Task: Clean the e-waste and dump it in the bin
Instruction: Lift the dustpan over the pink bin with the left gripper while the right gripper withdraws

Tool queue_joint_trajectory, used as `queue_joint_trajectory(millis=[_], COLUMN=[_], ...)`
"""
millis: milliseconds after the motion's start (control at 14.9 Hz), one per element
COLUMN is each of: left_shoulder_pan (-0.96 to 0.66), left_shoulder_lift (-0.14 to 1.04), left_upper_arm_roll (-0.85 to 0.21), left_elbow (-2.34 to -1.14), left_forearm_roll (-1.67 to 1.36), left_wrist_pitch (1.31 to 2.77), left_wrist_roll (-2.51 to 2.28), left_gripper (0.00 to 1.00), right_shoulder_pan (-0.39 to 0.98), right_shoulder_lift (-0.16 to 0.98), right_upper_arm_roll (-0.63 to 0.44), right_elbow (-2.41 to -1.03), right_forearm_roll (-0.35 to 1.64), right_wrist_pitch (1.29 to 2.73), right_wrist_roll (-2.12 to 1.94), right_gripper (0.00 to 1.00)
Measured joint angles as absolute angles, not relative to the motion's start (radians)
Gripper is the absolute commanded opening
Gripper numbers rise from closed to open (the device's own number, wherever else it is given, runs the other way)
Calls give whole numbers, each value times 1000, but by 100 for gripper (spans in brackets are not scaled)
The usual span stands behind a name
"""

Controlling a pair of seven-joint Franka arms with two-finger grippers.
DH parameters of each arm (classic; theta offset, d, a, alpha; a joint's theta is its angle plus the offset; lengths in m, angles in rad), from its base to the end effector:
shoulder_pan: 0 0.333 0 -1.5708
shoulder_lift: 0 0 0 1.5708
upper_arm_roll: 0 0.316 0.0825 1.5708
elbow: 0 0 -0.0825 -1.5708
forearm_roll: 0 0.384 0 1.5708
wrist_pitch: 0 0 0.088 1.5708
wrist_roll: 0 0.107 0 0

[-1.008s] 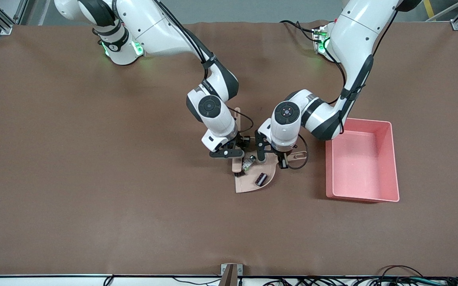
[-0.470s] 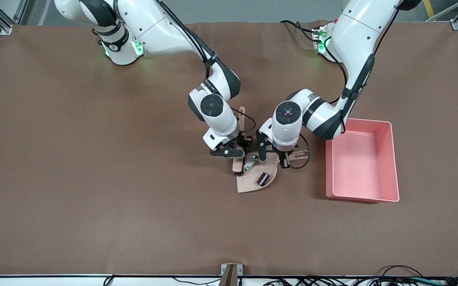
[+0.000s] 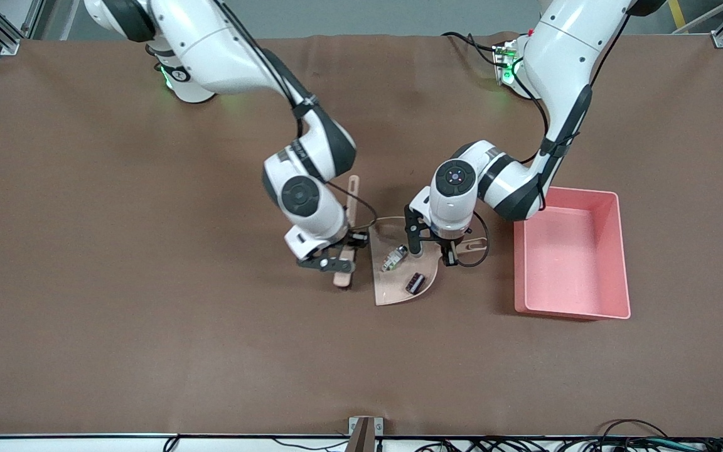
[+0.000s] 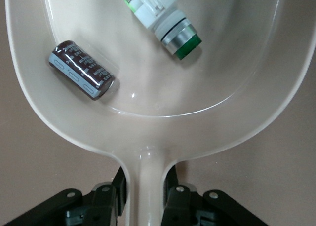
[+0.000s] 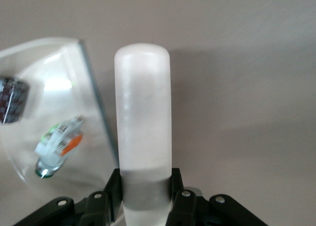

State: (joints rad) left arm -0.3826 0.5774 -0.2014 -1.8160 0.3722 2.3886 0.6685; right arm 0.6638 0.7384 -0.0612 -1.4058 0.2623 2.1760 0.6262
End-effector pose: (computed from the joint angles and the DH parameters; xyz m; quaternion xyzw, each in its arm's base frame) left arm 0.5510 -0.3492 0.2268 -0.7328 0.6765 -0.0053 0.0733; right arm 0.5932 0.4310 0.2694 -0.9930 0.0761 0.0371 0.0821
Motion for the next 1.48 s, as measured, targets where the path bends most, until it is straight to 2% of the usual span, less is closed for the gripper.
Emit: queue_joint_trajectory(millis=[269, 470, 739, 941, 1277, 1478], left_shoulder_pan=[-359, -358, -332, -225, 56, 139], left_shoulder_lift=[553, 529, 469, 418, 377, 334], left_upper_arm_roll=[-202, -207, -209, -246, -408, -440], left_elbow=[-1816, -1816, -1814, -1815, -1833, -1848], left_forearm_roll=[372, 372, 327, 309, 290, 290], left_wrist_pitch=[2389, 2389, 2333, 2303, 2187, 2115], left_wrist_roll=[664, 632, 623, 699, 855, 928], left_gripper=[19, 8, 4, 3, 3, 3], right_shoulder_pan=[537, 433, 325, 271, 126, 60], right_shoulder_lift=[648, 546, 441, 377, 270, 261], right_upper_arm_roll=[-90, -99, -100, -101, -101, -100], right_elbow=[-1431, -1549, -1724, -1864, -2179, -2248], right_forearm_roll=[231, 185, 69, 31, 28, 25], right_wrist_pitch=[2080, 2070, 2088, 2180, 2472, 2539], right_wrist_roll=[491, 370, 333, 276, 115, 69], right_gripper=[1, 1, 1, 1, 1, 1])
